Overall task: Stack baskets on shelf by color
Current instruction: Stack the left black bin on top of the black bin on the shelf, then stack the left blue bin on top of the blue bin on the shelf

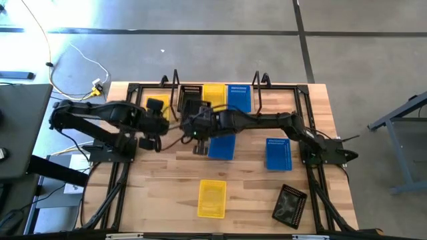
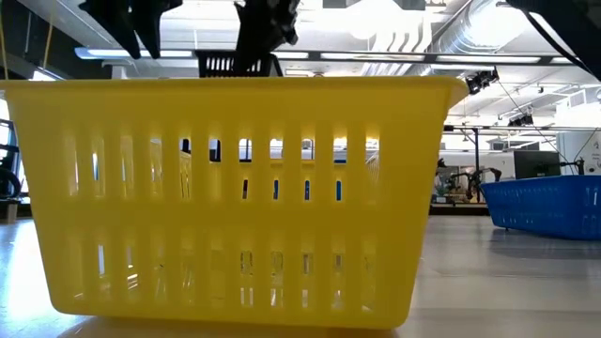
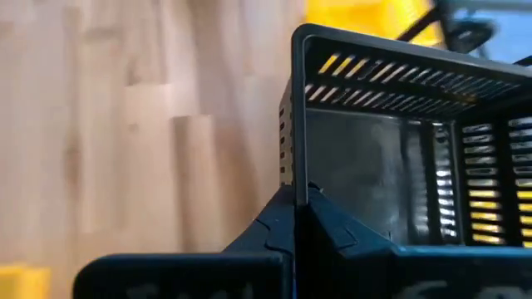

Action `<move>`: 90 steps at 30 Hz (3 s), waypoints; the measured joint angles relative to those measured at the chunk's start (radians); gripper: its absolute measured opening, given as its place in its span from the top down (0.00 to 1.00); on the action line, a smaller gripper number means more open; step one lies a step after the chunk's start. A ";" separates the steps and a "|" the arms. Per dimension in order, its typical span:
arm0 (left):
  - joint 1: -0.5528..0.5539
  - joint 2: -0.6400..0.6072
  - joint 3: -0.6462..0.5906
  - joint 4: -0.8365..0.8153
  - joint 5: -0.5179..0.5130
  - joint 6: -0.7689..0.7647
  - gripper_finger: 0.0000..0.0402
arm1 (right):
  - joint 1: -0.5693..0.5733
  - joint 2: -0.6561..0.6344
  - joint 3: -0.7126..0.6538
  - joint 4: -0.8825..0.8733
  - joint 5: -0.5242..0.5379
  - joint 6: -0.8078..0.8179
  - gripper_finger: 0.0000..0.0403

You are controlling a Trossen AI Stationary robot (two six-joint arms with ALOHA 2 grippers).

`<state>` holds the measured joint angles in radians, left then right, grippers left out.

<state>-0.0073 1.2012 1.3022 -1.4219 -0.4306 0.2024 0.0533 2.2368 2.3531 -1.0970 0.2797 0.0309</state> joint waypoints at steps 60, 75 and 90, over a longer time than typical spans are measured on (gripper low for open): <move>0.487 -0.147 0.000 0.021 0.088 -0.120 0.57 | -0.317 0.175 0.000 0.256 -0.213 -0.346 1.00; 0.487 -0.147 0.000 0.032 0.086 -0.121 0.57 | -0.316 0.174 0.000 0.257 -0.169 -0.366 0.78; 0.487 -0.148 0.000 0.027 0.160 -0.104 0.57 | -0.207 0.090 0.003 0.181 -0.094 -0.111 0.73</move>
<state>0.4793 1.0528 1.3022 -1.3949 -0.2707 0.0984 -0.1532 2.3269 2.3558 -0.9164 0.1861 -0.0799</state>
